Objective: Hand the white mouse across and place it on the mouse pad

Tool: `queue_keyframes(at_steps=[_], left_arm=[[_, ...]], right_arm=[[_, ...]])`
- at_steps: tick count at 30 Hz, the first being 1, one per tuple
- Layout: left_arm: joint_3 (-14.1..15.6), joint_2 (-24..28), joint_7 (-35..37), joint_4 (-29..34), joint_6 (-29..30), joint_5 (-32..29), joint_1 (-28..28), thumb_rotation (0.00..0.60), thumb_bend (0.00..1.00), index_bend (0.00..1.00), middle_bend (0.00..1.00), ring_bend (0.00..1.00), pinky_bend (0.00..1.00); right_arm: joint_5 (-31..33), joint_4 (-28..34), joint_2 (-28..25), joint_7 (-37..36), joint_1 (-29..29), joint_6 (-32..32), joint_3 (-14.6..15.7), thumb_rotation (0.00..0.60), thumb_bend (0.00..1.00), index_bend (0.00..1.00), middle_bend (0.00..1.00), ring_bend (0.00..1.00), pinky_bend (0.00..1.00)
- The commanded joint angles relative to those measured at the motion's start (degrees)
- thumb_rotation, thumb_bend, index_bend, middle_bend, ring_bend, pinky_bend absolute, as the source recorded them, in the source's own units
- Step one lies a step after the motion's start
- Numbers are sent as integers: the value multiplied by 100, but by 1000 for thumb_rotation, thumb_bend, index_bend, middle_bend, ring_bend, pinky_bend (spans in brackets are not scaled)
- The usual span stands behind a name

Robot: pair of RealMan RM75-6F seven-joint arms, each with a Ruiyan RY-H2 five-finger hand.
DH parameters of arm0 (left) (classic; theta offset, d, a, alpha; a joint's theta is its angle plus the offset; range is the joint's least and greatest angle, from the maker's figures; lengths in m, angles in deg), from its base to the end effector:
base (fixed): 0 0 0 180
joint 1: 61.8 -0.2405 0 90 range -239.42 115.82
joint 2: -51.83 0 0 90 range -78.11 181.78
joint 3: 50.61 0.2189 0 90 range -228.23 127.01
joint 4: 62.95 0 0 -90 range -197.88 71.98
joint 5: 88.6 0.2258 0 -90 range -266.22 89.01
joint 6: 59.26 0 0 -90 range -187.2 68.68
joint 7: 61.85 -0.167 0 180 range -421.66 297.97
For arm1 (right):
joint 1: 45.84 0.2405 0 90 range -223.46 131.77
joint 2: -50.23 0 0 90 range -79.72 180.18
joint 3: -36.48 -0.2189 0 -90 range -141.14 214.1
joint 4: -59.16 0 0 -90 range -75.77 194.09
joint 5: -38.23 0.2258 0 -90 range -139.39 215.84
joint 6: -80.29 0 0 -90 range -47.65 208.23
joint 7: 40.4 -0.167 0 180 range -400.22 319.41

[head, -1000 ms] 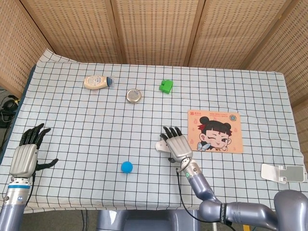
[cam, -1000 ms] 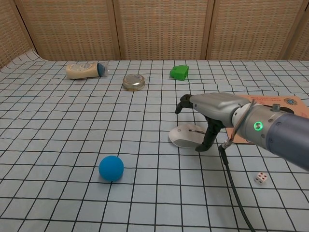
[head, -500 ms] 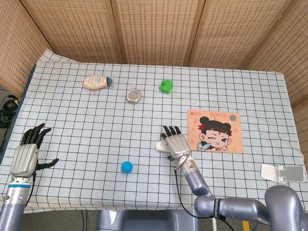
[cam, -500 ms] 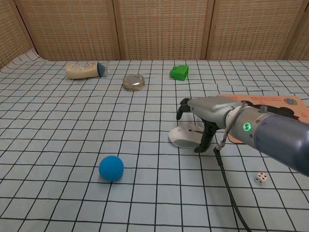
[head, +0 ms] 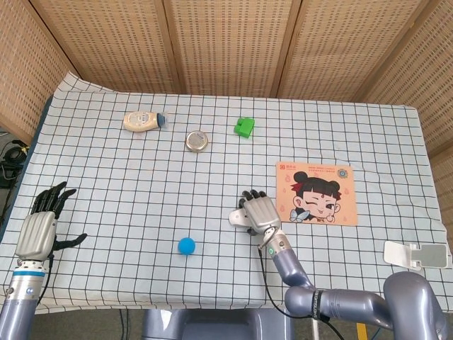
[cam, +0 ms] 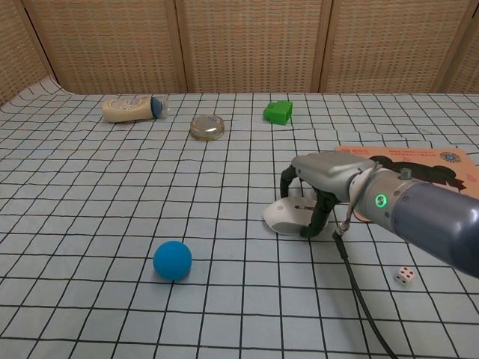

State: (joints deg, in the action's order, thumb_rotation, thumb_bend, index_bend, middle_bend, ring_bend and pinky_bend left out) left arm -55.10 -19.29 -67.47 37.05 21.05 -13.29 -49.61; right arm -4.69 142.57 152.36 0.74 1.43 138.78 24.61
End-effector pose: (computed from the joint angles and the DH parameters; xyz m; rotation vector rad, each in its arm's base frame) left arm -0.2391 0.2347 0.0795 -1.3289 -1.0968 -0.9869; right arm -0.0840 -0.3214 -0.1014 1.8608 -1.0252 0.7267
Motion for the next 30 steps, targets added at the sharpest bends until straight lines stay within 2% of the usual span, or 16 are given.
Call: queue_keyframes(at_steps=[1,6,11,16,23,30], left_arm=[[-13,-4,8,-6,-9,-7,-6,600,130,146,0,0,0],[-31,-6,14,-11,-24,-1,-17,600,129,148,0,0,0],[-34,-22,-36,4,-28,2,-32,600,129,149,0,0,0],[-13,-41,-127,44,-19,51,-50,600,130,150,0,0,0],[-14,-64,-169,68,-8,88,-68,600,130,150,0,0,0],[-12,-86,-187,57,-47,99,-68,600,130,150,0,0,0]], right_arm=[[-313,14,-54,-170,-52,91,84,600,361,544,477,461,519],[-716,214,-297,-285,-118,180,193,600,361,582,500,484,541],[-1275,367,-858,-370,-157,259,265,600,362,595,506,489,543],[-1733,-24,-1433,-333,-108,17,471,600,362,601,506,489,542],[-2522,-526,-1915,-958,-105,-364,769,600,362,618,507,489,541],[-3299,-737,-2330,-1398,69,-845,1066,600,362,623,501,486,540]])
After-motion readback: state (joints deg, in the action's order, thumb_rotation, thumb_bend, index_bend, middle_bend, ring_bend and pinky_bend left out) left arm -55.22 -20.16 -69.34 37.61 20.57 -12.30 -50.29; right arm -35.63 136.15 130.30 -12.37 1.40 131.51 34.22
